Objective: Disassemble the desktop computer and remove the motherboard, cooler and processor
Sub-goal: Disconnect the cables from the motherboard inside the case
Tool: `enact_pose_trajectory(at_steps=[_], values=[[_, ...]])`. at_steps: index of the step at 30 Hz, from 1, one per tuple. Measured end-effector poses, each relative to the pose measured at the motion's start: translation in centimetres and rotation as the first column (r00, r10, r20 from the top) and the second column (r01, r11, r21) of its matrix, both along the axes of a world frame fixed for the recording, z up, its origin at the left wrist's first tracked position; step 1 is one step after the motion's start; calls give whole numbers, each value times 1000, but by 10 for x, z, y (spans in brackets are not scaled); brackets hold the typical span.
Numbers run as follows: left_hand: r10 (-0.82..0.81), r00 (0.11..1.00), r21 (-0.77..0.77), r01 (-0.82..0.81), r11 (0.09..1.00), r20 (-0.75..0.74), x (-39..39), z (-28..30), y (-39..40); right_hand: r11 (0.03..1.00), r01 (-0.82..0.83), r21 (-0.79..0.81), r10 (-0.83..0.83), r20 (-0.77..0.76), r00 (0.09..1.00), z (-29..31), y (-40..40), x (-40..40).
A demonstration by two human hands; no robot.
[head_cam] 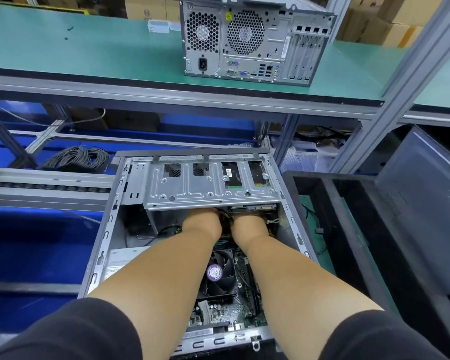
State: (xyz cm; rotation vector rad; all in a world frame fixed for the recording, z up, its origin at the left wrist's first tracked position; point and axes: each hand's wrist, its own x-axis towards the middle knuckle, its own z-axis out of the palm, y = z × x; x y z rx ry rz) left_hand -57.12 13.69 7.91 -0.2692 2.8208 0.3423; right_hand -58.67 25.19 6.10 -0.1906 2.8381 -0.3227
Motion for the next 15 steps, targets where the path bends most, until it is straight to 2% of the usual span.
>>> enact_pose_trajectory(at_steps=[5,10,15], values=[[-81,992,29,85,996,-93,-1,0,0,998,-58,-7,58,-44,997,2,2,4],[-161,983,10,163,987,-93,-3,-4,4,1000,-11,-16,11,-11,1000,5,2,0],[-151,982,-1,152,988,-112,-1,-5,5,997,27,66,-29,30,999,3,6,-2]])
